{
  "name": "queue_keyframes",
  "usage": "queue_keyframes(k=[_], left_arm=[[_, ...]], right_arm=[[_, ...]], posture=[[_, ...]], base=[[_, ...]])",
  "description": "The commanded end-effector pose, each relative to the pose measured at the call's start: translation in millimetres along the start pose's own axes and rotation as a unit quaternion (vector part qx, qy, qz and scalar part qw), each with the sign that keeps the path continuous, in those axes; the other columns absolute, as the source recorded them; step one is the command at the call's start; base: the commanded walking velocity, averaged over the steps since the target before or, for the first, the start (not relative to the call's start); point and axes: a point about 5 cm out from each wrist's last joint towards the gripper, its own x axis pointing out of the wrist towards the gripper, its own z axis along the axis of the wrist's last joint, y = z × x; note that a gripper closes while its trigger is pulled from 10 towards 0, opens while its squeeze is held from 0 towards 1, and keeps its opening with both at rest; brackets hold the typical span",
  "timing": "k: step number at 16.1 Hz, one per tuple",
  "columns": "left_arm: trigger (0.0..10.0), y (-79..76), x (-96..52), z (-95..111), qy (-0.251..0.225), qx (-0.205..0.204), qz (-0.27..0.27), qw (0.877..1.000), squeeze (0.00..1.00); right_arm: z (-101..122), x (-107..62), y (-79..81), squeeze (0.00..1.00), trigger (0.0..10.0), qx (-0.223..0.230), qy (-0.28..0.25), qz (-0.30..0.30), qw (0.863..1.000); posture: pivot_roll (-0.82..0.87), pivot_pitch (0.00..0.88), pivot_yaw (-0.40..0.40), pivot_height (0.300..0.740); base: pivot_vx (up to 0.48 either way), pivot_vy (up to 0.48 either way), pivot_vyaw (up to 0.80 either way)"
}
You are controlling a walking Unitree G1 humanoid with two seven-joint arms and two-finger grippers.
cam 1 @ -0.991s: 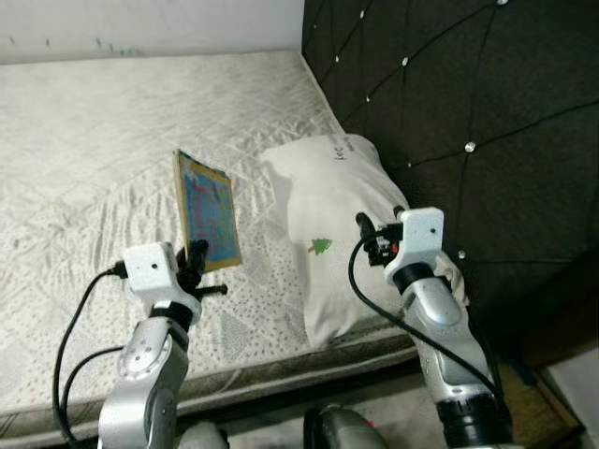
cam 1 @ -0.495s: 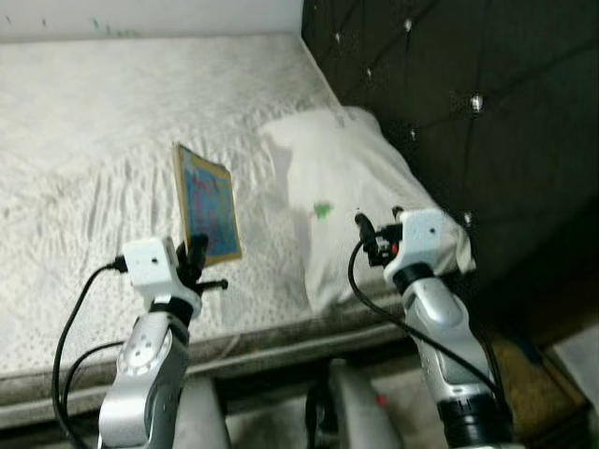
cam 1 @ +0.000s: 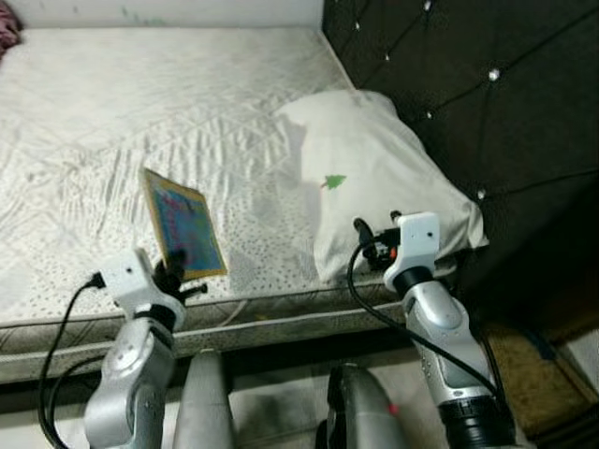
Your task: Clean up the room
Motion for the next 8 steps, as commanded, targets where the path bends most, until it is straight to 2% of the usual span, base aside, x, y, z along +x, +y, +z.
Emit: queue_keyframes(k=[1, 5, 8], left_arm=[[10.0, -5.4, 3.7, 7, -0.011, -0.003, -0.013, 1.0, 0.0], [10.0, -1.2, 12.0, 10, -0.008, -0.009, -0.008, 1.0, 0.0], [10.0, -5.1, 18.0, 3, 0.008, -0.047, -0.009, 0.999, 0.0]], right_arm=[[5, 1.4, -1.6, 0.0, 10.0, -0.006, -0.005, 0.002, 1.0], [8, -1.1, -1.8, 0.0, 10.0, -0.008, -0.009, 0.006, 1.0], [13, -8.9, -4.8, 0.0, 10.0, -0.009, -0.013, 0.012, 1.0]], posture=[[-0.05, 0.106, -0.049, 0.638], [-0.06, 0.117, -0.053, 0.638], [-0.1, 0.137, -0.055, 0.619]], base=[[0.0, 0.0, 0.0], [0.0, 0.0, 0.0], [0.0, 0.0, 0.0]])
